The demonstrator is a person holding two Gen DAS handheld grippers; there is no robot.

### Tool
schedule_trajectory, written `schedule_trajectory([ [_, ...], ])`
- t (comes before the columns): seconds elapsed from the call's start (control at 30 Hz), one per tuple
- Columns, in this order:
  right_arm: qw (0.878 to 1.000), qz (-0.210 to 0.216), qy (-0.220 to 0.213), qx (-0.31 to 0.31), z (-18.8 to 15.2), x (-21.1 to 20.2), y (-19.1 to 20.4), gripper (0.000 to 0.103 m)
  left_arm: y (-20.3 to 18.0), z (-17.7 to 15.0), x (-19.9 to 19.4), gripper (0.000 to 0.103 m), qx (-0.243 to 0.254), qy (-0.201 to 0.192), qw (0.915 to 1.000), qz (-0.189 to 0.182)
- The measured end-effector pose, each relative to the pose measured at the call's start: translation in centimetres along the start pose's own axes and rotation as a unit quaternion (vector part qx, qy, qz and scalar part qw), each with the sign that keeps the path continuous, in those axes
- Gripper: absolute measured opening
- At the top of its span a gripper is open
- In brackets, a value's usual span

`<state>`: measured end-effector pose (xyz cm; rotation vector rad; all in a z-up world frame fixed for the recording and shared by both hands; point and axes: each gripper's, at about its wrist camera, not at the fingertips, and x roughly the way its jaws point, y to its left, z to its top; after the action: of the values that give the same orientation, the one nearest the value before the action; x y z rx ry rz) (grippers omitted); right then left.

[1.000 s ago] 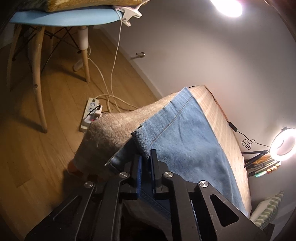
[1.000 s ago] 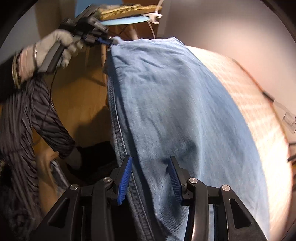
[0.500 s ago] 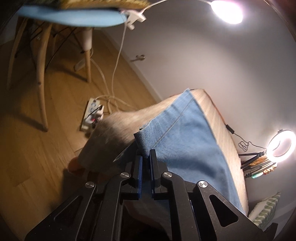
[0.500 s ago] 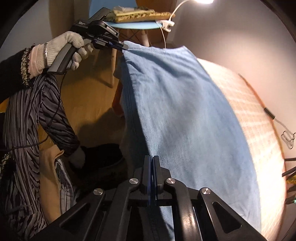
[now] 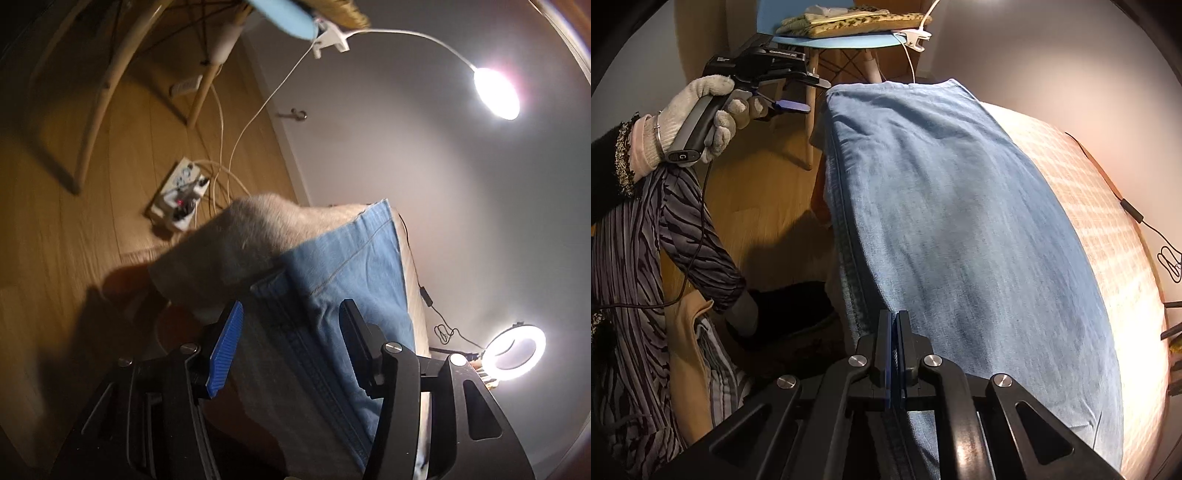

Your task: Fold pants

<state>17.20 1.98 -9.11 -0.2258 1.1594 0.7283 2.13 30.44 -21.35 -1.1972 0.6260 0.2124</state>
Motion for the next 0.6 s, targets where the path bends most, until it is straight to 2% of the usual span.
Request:
schedule_trajectory([
  [0.23, 1.0, 0.0, 0.0, 0.002, 0.0, -0.1, 0.1, 0.001, 0.3, -0.1, 2.2, 0.054, -0.027, -0.004, 0.9992, -0.029],
  [0.4, 1.0, 0.0, 0.002, 0.004, 0.0, -0.1, 0.0, 0.001, 1.2, -0.2, 2.4, 0.052, -0.075, -0.021, 0.9938, -0.08],
  [0.5, 1.0, -0.001, 0.003, 0.003, 0.0, 0.0, 0.0, 0.001, 0.5, -0.3, 1.4, 0.05, -0.057, -0.038, 0.9944, -0.081],
  [0.53, 1.0, -0.001, 0.003, 0.004, 0.0, 0.0, 0.0, 0.001, 0.1, -0.3, 1.0, 0.047, -0.047, -0.046, 0.9943, -0.084],
  [0.57, 1.0, 0.0, 0.003, 0.003, 0.0, 0.1, -0.1, 0.001, -0.5, -0.3, 0.7, 0.04, -0.035, -0.051, 0.9947, -0.083],
  [0.6, 1.0, 0.001, 0.003, 0.004, 0.1, 0.1, -0.1, 0.002, -0.9, -0.3, 0.5, 0.038, -0.022, -0.054, 0.9949, -0.082],
])
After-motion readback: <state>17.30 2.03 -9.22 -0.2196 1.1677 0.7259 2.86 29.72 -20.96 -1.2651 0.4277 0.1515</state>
